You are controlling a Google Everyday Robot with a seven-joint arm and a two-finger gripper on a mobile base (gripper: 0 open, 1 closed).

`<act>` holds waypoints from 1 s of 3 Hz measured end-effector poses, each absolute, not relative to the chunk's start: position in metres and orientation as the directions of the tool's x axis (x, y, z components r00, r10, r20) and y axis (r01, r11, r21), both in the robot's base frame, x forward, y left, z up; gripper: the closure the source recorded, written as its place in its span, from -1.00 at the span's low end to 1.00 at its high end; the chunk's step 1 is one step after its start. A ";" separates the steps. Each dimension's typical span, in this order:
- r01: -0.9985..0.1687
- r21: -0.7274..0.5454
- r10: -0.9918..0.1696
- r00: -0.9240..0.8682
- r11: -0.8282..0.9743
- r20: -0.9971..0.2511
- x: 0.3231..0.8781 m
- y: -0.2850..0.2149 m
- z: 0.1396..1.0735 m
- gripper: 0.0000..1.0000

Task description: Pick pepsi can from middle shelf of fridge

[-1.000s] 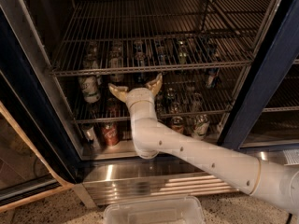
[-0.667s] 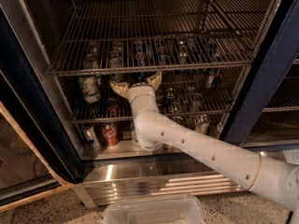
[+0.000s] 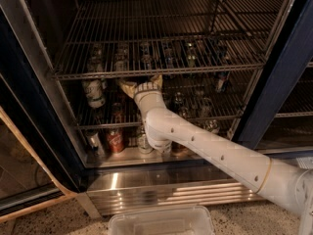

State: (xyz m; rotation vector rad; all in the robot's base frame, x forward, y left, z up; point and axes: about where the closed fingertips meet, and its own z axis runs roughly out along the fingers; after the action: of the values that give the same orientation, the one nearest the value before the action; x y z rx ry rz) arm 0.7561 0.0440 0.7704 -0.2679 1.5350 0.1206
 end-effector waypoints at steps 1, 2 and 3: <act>-0.237 -0.085 -0.083 0.020 0.968 -0.996 0.763 0.043 0.765 -0.50; -0.223 -0.076 -0.077 0.007 0.972 -0.997 0.767 0.040 0.760 -0.48; -0.211 -0.069 -0.072 -0.004 0.975 -0.997 0.772 0.037 0.756 -0.50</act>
Offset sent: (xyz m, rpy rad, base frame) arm 0.0162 -0.0082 -0.0167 0.0211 0.0447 -0.0438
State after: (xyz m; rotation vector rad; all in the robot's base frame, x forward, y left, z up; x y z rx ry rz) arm 0.7725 0.0370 0.7563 -0.2233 1.5748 0.1113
